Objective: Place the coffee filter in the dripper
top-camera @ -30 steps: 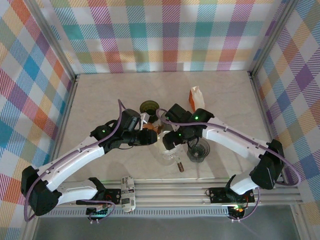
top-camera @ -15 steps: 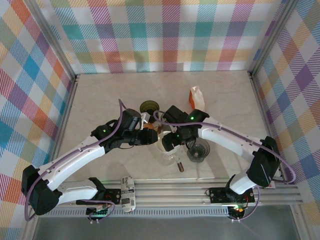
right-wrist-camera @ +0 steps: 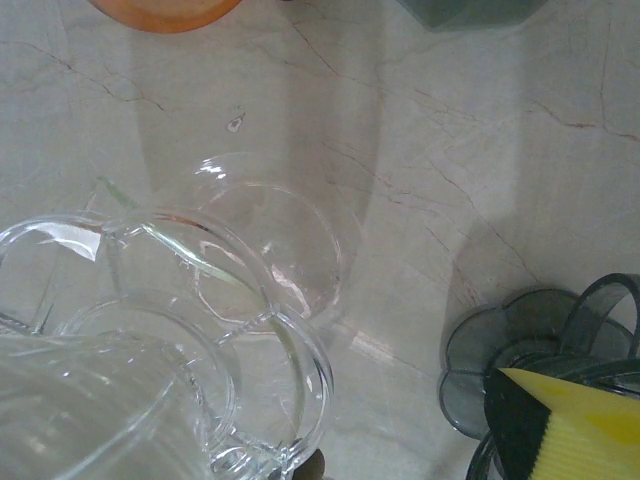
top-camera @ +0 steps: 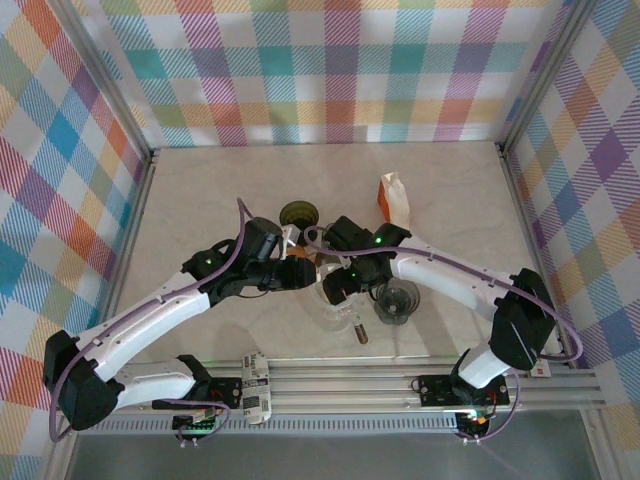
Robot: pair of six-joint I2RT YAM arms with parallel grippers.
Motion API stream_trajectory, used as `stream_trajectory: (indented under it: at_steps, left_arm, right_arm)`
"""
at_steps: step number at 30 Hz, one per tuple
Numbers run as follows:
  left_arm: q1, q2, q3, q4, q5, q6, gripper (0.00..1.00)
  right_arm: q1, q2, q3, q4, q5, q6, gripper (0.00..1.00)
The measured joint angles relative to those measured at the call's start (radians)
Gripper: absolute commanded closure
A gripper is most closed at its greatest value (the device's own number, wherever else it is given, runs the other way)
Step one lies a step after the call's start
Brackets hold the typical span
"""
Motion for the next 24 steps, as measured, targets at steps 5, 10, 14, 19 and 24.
stream_trajectory:
  at_steps: [5, 10, 14, 19, 24]
  left_arm:
    - [0.0, 0.0, -0.001, 0.01, 0.011, -0.002, 0.55]
    - [0.0, 0.004, -0.005, 0.025, 0.014, -0.003, 0.51]
    - [0.0, 0.004, -0.005, 0.025, 0.013, -0.005, 0.56]
    - [0.0, 0.004, -0.008, 0.026, 0.015, -0.01, 0.69]
    - [0.0, 0.004, -0.035, 0.028, 0.022, -0.021, 0.8]
  right_arm:
    - [-0.002, 0.0, -0.008, 0.024, 0.004, 0.003, 0.14]
    - [-0.002, 0.0, -0.008, 0.029, 0.011, 0.003, 0.14]
    - [-0.002, -0.001, -0.008, 0.03, 0.011, 0.006, 0.14]
    - [-0.002, -0.003, -0.008, 0.03, 0.011, 0.01, 0.13]
    - [-0.002, -0.013, -0.007, 0.03, 0.011, 0.026, 0.13]
